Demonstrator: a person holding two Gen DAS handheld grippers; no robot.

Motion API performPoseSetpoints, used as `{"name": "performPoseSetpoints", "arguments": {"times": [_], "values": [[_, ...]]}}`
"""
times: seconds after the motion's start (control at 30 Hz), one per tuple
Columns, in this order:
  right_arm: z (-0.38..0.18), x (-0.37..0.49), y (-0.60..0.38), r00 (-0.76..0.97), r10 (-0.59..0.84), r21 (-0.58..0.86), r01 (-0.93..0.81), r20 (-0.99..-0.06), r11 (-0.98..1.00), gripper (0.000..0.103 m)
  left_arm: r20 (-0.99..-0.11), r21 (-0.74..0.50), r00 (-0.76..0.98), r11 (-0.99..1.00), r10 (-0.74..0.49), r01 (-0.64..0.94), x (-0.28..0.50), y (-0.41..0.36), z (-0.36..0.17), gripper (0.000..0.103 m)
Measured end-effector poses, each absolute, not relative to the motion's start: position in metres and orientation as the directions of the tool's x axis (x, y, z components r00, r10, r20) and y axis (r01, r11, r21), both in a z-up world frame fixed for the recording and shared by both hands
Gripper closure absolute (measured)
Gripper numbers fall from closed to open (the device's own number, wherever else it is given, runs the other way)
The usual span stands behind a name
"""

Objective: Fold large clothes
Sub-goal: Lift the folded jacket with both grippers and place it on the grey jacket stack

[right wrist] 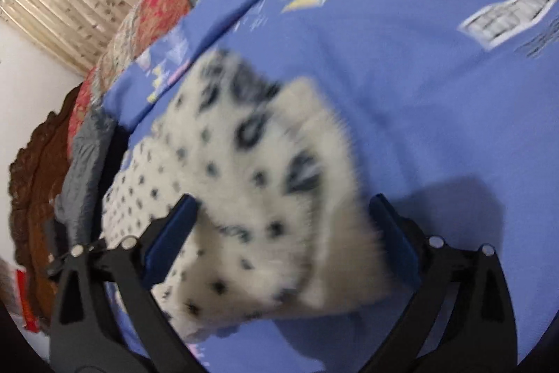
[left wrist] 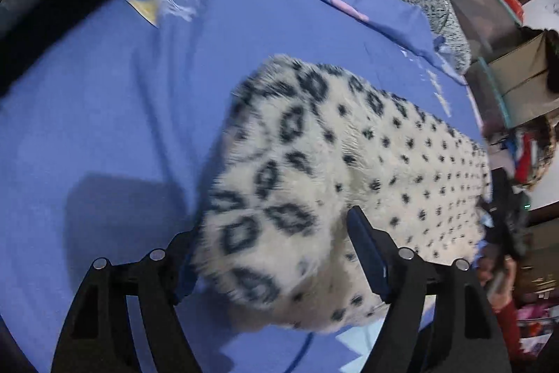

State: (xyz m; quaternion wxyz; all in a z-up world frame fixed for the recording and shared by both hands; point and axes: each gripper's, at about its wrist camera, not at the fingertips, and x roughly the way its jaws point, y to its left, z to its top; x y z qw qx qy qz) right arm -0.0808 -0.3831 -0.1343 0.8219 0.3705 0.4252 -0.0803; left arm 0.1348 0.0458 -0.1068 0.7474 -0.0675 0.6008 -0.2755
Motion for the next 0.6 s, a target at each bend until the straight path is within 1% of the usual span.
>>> {"name": "performPoseSetpoints", "arguments": {"times": [0.07,0.13,0.17,0.2,0.23,0.27,0.3,0.33,0.4,0.43,0.47,0.53,0.6], "values": [[-0.136,-0.072,-0.366,0.594,0.124,0.447,0.436,-0.795,0.781,0.005,-0.87,-0.428,0.102,0.841,-0.483,0.331,0.136,0.035,-0.121,0.008],[-0.138,-0.07,-0.361,0.582,0.103,0.418,0.439,-0.807,0.795,0.005,-0.874,-0.423,0.096,0.842,-0.477,0.334,0.135,0.025,-0.135,-0.001],[-0.136,-0.07,-0.362,0.577,0.1,0.416,0.446,-0.81,0.793,0.011,-0.876,-0.412,0.106,0.844,-0.471,0.343,0.133,0.021,-0.136,-0.001],[-0.133,-0.07,-0.362,0.577,0.105,0.421,0.447,-0.81,0.789,0.037,-0.884,-0.386,0.12,0.852,-0.451,0.354,0.13,0.016,-0.135,-0.001],[-0.127,-0.069,-0.358,0.579,0.141,0.446,0.427,-0.803,0.787,0.05,-0.888,-0.366,0.133,0.852,-0.44,0.374,0.125,0.009,-0.129,0.005],[-0.12,-0.067,-0.352,0.58,0.154,0.451,0.412,-0.8,0.792,0.068,-0.881,-0.369,0.138,0.84,-0.452,0.398,0.12,0.003,-0.121,0.013],[-0.107,-0.065,-0.34,0.586,0.189,0.464,0.364,-0.788,0.807,0.073,-0.879,-0.343,0.163,0.832,-0.448,0.435,0.109,-0.004,-0.11,0.021],[-0.095,-0.065,-0.331,0.605,0.233,0.495,0.312,-0.762,0.811,0.074,-0.879,-0.317,0.185,0.828,-0.44,0.463,0.104,-0.011,-0.103,0.035],[-0.067,-0.058,-0.309,0.634,0.295,0.53,0.216,-0.715,0.82,0.078,-0.872,-0.281,0.214,0.807,-0.441,0.52,0.09,-0.023,-0.091,0.048],[-0.053,-0.056,-0.3,0.648,0.296,0.521,0.183,-0.702,0.834,0.078,-0.867,-0.275,0.227,0.807,-0.443,0.522,0.089,-0.026,-0.087,0.051],[-0.037,-0.051,-0.291,0.667,0.303,0.52,0.148,-0.681,0.841,0.078,-0.857,-0.282,0.24,0.805,-0.455,0.521,0.087,-0.026,-0.08,0.052],[0.005,-0.04,-0.272,0.708,0.325,0.515,0.063,-0.627,0.855,0.079,-0.8,-0.363,0.259,0.781,-0.541,0.508,0.09,-0.009,-0.051,0.052],[0.046,-0.024,-0.249,0.735,0.328,0.465,-0.019,-0.594,0.885,0.079,-0.745,-0.414,0.299,0.765,-0.596,0.494,0.094,0.013,-0.024,0.052]]}}
